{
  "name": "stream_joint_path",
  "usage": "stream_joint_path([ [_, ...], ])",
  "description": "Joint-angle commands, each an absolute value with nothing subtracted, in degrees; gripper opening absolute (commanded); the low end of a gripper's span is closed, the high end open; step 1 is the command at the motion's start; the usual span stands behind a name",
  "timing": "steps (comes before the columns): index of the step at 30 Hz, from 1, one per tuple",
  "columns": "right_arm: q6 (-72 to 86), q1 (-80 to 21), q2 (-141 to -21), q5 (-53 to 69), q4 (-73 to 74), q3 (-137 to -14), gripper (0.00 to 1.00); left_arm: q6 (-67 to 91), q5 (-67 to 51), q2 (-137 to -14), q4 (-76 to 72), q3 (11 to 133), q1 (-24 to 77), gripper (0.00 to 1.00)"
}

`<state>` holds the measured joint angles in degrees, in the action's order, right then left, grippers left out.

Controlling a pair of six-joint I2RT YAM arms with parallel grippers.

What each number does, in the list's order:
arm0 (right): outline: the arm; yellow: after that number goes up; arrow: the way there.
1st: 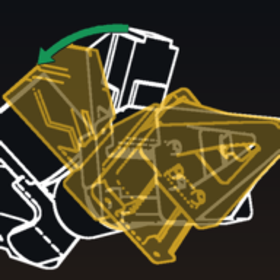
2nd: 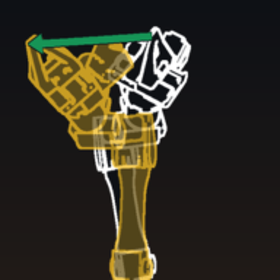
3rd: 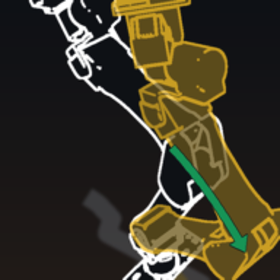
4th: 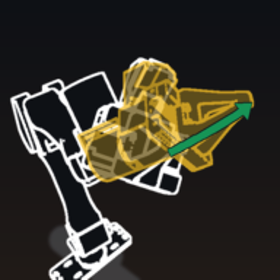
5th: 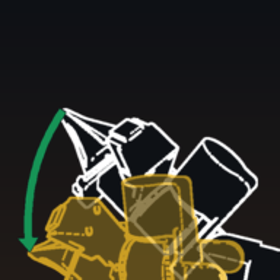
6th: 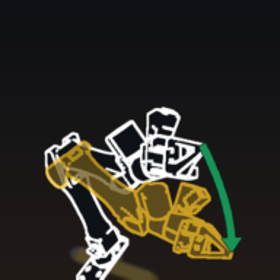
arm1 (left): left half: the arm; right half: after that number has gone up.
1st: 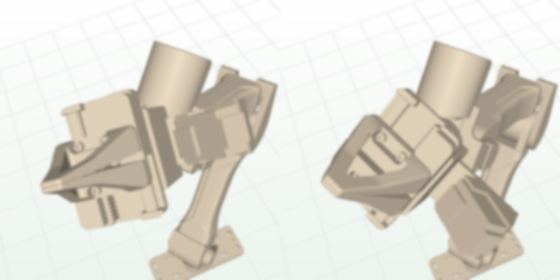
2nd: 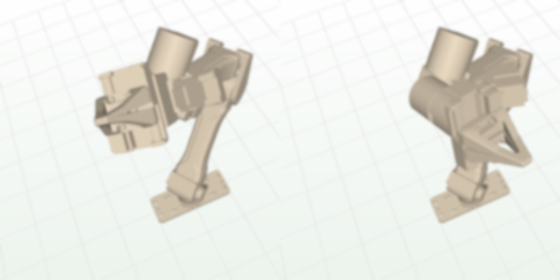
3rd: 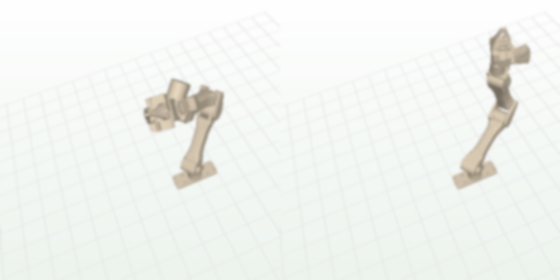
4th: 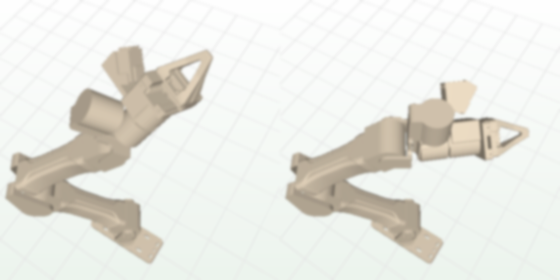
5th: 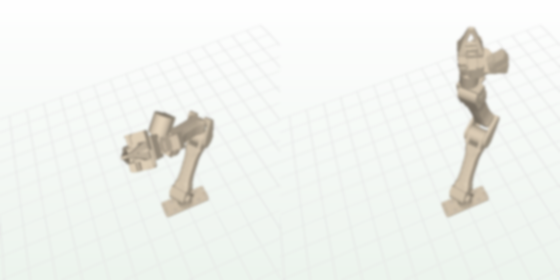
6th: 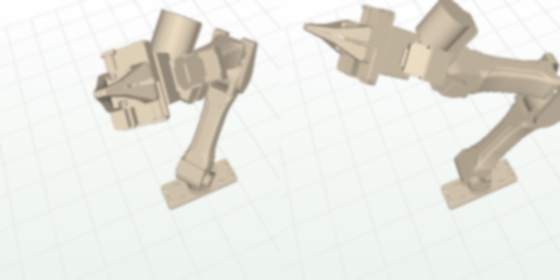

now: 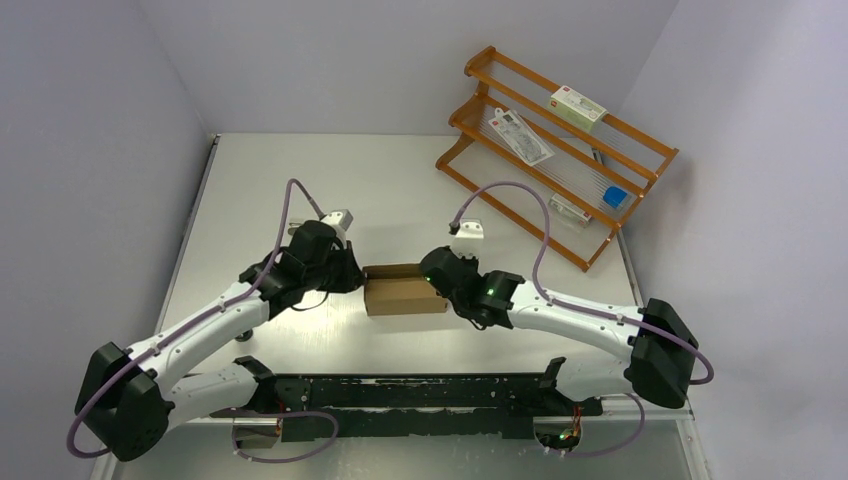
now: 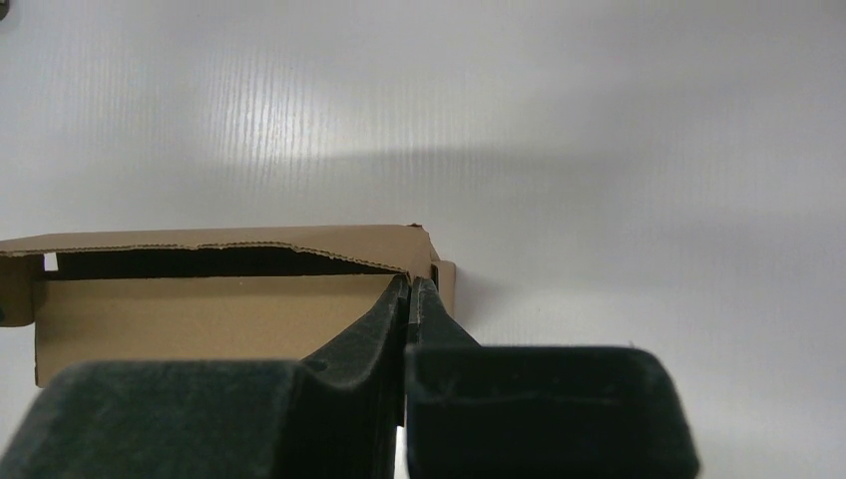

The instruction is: Fold the paper box

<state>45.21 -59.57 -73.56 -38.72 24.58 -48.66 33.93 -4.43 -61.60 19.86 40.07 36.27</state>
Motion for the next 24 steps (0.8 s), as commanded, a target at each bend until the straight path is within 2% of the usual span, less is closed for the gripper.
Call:
stream_joint_path([
  [1,48.89,-61.30,-73.03,-39.36,22.75,-46.51,0.00,35.13,-3.24,-60.04,19.88,37.88,37.87,0.05],
  [9,47.38,-61.57,-71.18,-40.12,21.79,-44.43,0.00,33.40,-0.16,-57.84,24.69,39.15,37.88,0.05],
  [24,44.70,-61.53,-64.76,-38.86,14.69,-34.94,0.00,33.97,-0.12,-55.54,24.43,35.42,37.88,0.05],
])
